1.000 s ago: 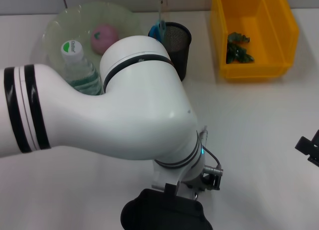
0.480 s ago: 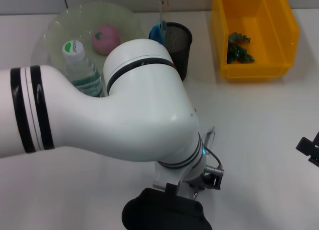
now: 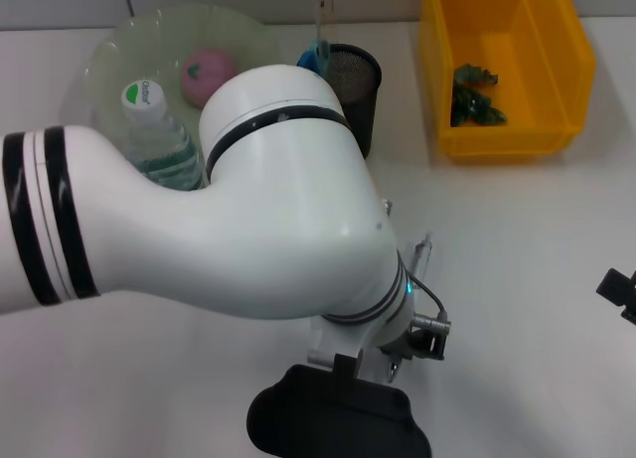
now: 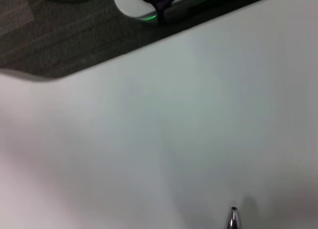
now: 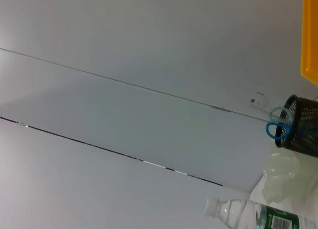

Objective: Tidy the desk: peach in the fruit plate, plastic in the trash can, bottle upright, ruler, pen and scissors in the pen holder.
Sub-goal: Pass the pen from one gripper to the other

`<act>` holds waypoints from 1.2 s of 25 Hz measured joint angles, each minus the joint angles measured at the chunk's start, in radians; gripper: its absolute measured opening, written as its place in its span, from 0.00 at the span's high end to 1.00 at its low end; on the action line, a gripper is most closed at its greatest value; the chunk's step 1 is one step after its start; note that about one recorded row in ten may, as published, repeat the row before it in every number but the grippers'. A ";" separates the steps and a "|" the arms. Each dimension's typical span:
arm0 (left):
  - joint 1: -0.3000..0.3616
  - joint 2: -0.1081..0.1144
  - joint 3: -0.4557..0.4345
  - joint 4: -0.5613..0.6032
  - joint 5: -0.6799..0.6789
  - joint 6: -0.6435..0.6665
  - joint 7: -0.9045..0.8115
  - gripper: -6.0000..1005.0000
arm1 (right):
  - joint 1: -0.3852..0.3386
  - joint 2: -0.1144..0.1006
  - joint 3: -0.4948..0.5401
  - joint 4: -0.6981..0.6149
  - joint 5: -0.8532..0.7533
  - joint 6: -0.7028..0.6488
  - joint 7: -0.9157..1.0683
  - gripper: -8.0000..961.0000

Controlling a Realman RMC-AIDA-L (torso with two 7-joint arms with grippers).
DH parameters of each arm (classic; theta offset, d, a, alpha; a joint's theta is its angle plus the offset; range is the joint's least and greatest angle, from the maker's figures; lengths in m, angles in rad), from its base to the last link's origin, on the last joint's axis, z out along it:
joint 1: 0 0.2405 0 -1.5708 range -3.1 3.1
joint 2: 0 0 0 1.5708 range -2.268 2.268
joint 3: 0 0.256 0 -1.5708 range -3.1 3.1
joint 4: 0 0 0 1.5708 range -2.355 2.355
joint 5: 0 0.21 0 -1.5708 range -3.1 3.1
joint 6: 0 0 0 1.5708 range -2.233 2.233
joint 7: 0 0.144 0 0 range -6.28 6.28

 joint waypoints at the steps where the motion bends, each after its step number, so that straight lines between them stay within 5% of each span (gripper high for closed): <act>1: 0.002 0.001 -0.003 0.005 0.005 0.000 -0.004 0.85 | 0.000 0.000 0.000 0.000 0.000 0.000 0.000 0.34; 11: 0.046 0.019 -0.065 0.134 0.040 0.057 -0.020 0.84 | 0.024 -0.009 0.019 -0.058 -0.031 0.167 0.211 0.34; 18: 0.060 0.027 -0.096 0.182 0.044 0.060 -0.022 0.84 | 0.132 0.001 0.015 -0.075 -0.124 0.230 0.276 0.34; 30: 0.077 0.037 -0.121 0.219 0.050 0.053 -0.015 0.82 | 0.208 0.012 0.014 -0.069 -0.169 0.306 0.300 0.34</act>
